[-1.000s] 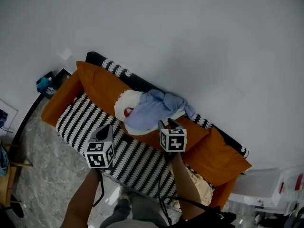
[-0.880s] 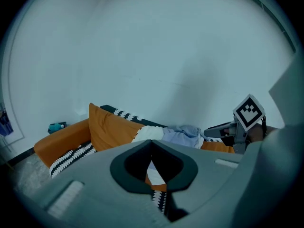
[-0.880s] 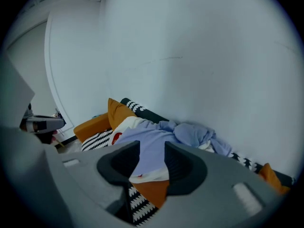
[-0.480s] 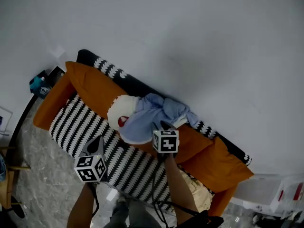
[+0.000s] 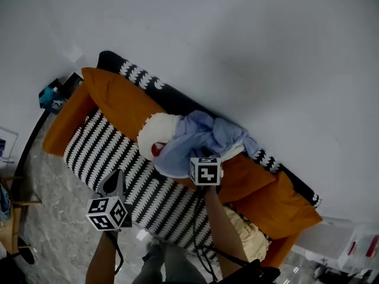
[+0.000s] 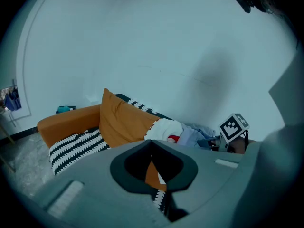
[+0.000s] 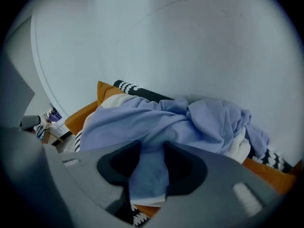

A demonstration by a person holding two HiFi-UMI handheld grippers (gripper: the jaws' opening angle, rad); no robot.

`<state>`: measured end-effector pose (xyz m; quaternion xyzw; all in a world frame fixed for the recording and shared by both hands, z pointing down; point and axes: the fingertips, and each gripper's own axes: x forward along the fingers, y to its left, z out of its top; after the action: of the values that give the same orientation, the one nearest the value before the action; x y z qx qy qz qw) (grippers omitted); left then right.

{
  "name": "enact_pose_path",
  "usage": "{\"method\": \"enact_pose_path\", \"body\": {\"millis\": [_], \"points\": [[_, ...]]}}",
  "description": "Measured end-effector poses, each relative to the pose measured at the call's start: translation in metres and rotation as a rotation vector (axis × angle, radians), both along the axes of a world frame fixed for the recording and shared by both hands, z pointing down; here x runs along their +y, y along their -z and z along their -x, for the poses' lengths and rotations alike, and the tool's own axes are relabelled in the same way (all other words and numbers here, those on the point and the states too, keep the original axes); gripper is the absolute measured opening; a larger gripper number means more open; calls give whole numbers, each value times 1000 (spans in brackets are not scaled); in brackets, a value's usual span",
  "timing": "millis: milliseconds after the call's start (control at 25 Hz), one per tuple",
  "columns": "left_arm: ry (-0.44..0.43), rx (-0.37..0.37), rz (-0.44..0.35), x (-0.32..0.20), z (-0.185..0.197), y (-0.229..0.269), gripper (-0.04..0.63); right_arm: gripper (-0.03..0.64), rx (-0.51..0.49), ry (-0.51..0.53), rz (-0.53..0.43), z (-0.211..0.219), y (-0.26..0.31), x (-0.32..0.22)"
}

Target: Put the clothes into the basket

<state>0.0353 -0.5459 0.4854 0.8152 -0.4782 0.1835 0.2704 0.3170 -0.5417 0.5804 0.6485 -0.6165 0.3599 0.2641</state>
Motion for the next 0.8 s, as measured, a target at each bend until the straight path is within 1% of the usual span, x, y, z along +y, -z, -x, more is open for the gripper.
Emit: {"method": "enact_pose_path", "body": {"millis": [360,480,560,600,800], "points": [[15,5,22,7,11,-10,-6,155,40,-22,2,-1,-16,-6],[17,8,26,10,12,-11,-6,122,38,-16,5,1,-16,-7],[14,10,25,11,12,-10,-6,55,32,-15,-1,3,-15,-6],[12,9,24,12,13,-9,-6,40,32,-15,-5,2,-15,-5],[16,7,18,19,15,-3,-6,28,34,-17,-23,0,-7,3]]}}
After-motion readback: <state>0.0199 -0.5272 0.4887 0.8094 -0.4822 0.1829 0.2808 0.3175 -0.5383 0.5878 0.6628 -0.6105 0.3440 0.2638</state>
